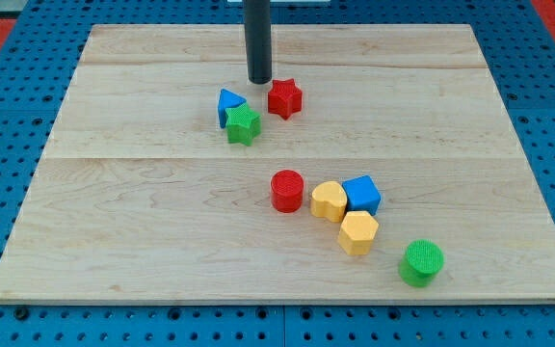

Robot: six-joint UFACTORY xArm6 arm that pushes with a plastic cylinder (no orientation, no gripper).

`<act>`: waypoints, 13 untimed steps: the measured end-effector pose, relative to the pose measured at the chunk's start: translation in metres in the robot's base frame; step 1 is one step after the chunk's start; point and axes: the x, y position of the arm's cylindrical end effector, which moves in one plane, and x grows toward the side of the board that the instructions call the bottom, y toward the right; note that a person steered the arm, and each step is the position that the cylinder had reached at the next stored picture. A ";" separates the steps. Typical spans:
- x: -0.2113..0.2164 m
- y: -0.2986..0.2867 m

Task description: Push the red star to the right side

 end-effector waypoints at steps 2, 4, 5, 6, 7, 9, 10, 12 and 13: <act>-0.006 -0.007; 0.075 0.001; 0.075 0.024; 0.059 0.063; 0.017 0.091; 0.045 0.025; 0.005 0.067; -0.005 0.012; -0.024 0.040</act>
